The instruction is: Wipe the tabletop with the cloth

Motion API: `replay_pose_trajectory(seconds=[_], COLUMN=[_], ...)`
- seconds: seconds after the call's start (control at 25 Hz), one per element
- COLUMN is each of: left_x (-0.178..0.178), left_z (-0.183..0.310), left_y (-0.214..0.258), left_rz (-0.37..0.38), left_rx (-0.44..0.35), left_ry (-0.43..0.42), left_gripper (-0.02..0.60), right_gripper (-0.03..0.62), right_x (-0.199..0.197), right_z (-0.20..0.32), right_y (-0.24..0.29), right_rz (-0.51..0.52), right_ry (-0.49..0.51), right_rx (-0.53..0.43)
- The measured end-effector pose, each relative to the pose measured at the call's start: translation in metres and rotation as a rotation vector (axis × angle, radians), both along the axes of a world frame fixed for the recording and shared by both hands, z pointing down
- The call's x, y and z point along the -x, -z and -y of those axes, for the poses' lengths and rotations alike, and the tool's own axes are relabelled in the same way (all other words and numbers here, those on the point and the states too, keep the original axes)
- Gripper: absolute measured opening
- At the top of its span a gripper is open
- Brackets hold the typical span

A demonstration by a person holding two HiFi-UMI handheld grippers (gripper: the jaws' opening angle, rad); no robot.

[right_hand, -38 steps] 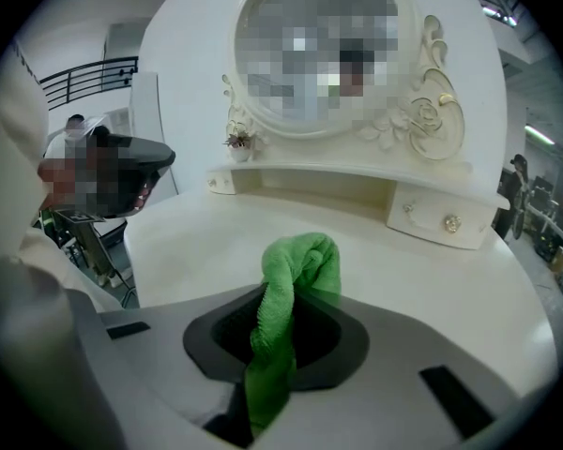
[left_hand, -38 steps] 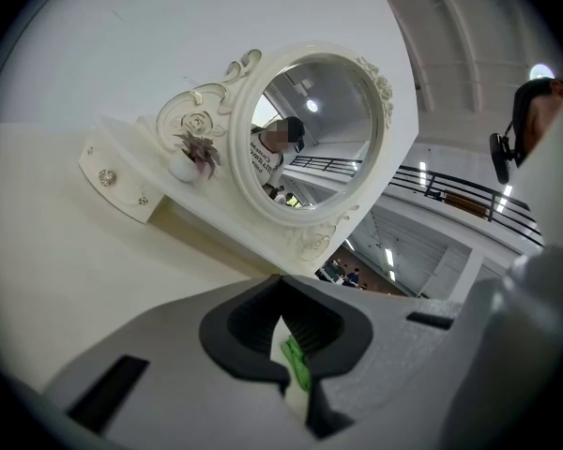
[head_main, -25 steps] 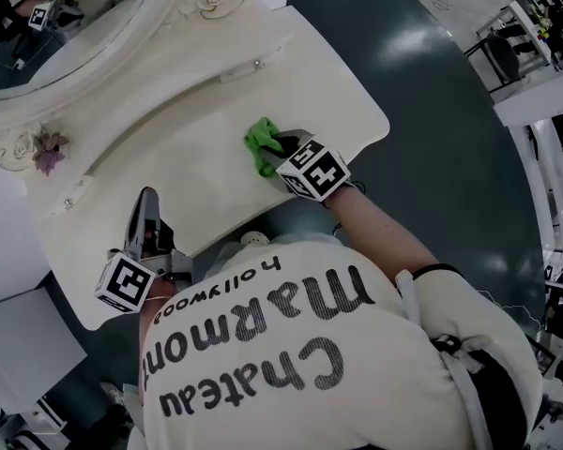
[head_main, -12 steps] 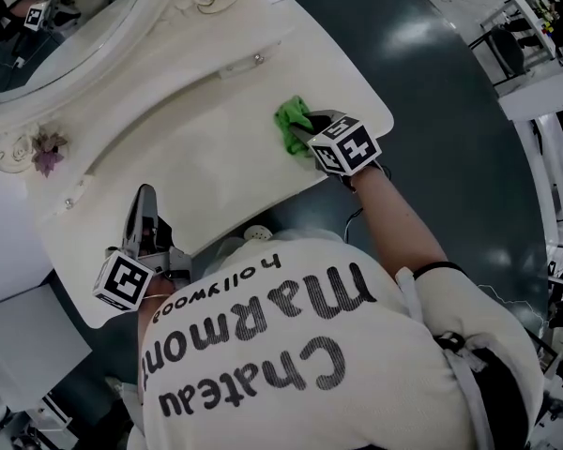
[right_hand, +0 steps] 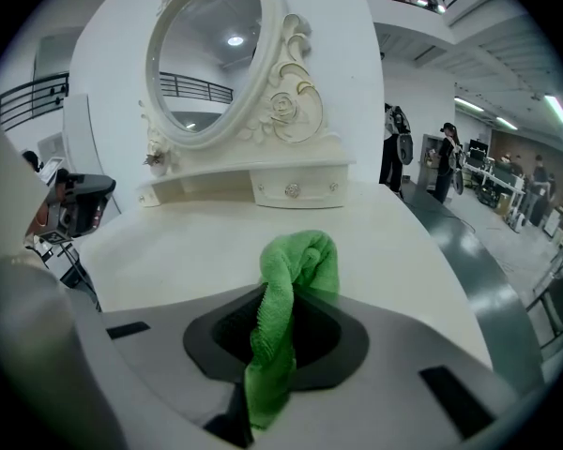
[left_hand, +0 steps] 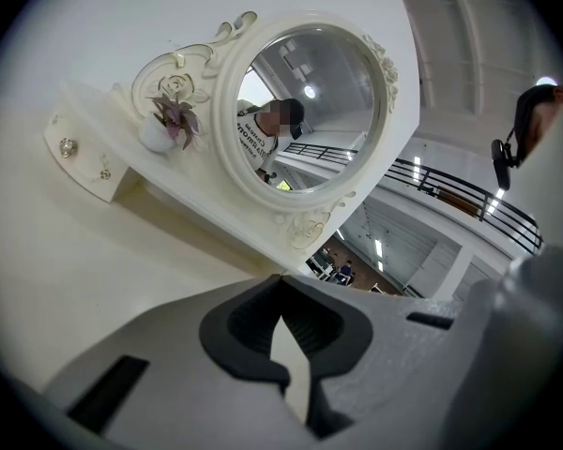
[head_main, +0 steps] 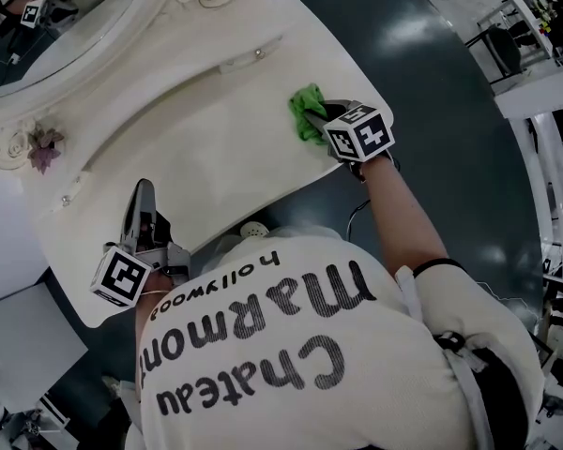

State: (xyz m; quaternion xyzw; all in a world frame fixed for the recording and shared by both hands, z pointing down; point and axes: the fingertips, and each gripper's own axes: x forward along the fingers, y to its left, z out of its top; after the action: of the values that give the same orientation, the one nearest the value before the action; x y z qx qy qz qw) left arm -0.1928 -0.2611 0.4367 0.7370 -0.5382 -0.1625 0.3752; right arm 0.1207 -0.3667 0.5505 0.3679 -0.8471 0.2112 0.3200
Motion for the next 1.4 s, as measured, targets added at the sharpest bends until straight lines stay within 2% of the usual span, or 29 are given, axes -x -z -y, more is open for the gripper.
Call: replay_pose_trajectory(seconds=[0.12, 0.24, 0.36, 0.6, 0.68, 0.76, 0.92, 1.0, 1.08, 1.24, 1.28, 1.4], left_x=[0.009, 0.017, 0.032, 0.053, 0.057, 0.066, 0.078, 0.083, 0.085, 0.097, 0.101, 0.111], left_z=[-0.006, -0.012, -0.028, -0.074, -0.089, -0.106, -0.14, -0.157, -0.173, -0.202, -0.208, -0.218], left_y=[-0.004, 0.001, -0.006, -0.005, 0.006, 0.014, 0.018, 0.016, 0.015, 0.014, 0.016, 0.027], left_rz=[0.01, -0.015, -0.004, -0.005, -0.024, -0.023, -0.029, -0.045, -0.064, -0.021, -0.008, -0.033], left_rx=[0.018, 0.002, 0.027, 0.056, 0.032, 0.021, 0.02, 0.023, 0.022, 0.025, 0.019, -0.029], left_ry=[0.02, 0.036, 0.069, 0.11, 0.115, 0.131, 0.155, 0.168, 0.18, 0.201, 0.207, 0.237], left_gripper=[0.008, 0.008, 0.008, 0.008, 0.008, 0.008, 0.008, 0.008, 0.008, 0.008, 0.008, 0.008], right_gripper=[0.066, 0.066, 0.066, 0.067, 0.069, 0.069, 0.069, 0.069, 0.069, 0.069, 0.069, 0.067], right_x=[-0.008, -0.01, -0.009, -0.004, 0.017, 0.049, 0.117, 0.15, 0.175, 0.185, 0.182, 0.183], right_z=[0.001, 0.004, 0.006, 0.01, 0.004, -0.008, -0.051, -0.077, -0.106, -0.146, -0.151, -0.152], right_y=[-0.001, -0.001, 0.0, 0.011, 0.03, 0.056, 0.103, 0.111, 0.096, 0.016, 0.004, -0.001], right_rz=[0.004, -0.01, -0.025, 0.042, 0.086, 0.176, 0.351, 0.406, 0.371, 0.085, 0.044, 0.02], right_ry=[-0.026, -0.035, -0.047, -0.156, -0.152, -0.119, 0.008, 0.075, 0.136, 0.248, 0.263, 0.264], right_rx=[0.014, 0.026, 0.033, 0.084, 0.051, 0.019, 0.008, 0.026, 0.057, 0.118, 0.124, 0.109])
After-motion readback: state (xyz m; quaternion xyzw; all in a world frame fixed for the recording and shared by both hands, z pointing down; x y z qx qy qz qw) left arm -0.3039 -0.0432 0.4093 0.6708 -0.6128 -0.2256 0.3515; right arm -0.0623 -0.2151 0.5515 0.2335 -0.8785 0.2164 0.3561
